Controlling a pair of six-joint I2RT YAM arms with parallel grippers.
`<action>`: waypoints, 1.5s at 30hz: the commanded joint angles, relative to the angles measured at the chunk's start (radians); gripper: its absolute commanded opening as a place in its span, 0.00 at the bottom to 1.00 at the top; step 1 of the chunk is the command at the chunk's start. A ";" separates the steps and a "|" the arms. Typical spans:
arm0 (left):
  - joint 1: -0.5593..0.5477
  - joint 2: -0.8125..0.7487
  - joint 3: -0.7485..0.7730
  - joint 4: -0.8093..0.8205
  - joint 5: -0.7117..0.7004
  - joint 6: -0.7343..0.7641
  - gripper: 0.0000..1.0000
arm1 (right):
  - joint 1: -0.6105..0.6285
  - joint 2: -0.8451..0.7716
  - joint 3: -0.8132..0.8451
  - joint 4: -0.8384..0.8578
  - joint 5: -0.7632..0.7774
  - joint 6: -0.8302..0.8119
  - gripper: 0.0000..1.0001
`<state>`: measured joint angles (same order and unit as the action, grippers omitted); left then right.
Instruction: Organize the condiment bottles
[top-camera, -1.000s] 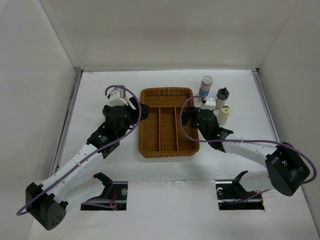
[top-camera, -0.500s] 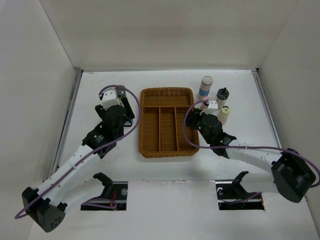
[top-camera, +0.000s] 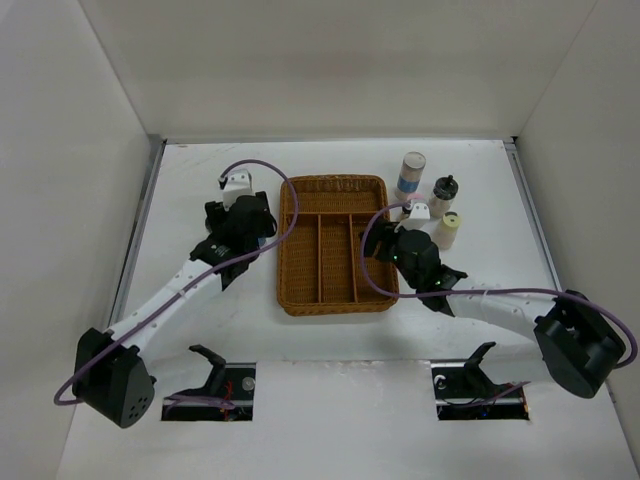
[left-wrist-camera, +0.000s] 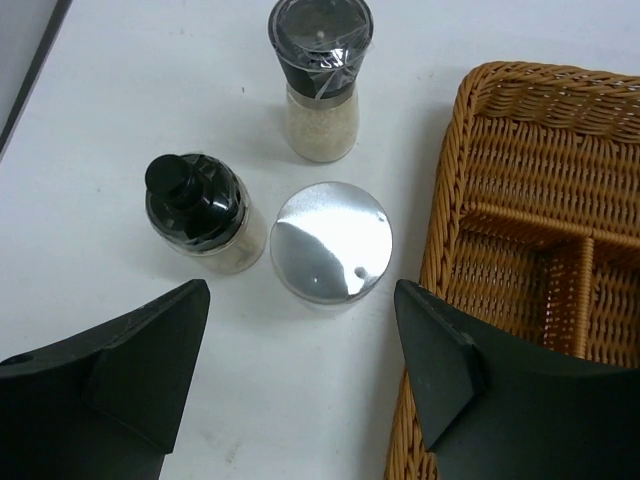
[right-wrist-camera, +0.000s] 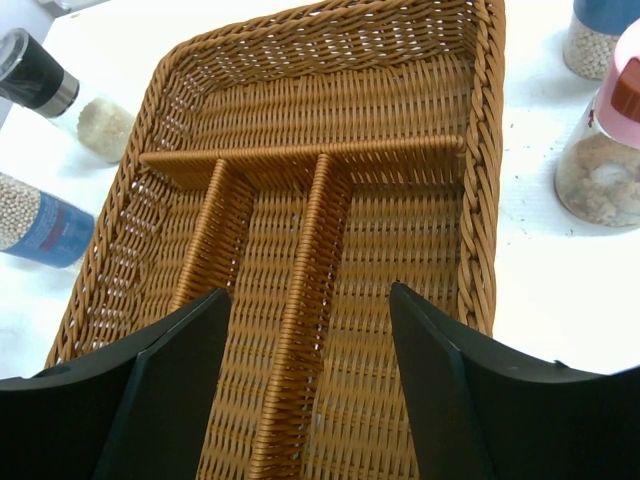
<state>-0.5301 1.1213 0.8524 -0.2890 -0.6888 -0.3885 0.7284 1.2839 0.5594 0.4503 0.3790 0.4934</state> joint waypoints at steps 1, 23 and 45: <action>0.031 0.041 0.045 0.082 0.070 0.022 0.74 | 0.010 -0.011 0.005 0.064 -0.003 -0.006 0.73; 0.135 0.167 0.063 0.183 0.199 -0.003 0.47 | 0.019 -0.009 0.008 0.064 -0.014 -0.009 0.74; 0.026 0.383 0.536 0.277 0.244 0.034 0.33 | 0.013 -0.032 -0.012 0.073 -0.017 0.010 0.74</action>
<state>-0.4965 1.4403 1.3052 -0.1211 -0.4908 -0.3683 0.7403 1.2739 0.5552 0.4580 0.3683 0.4942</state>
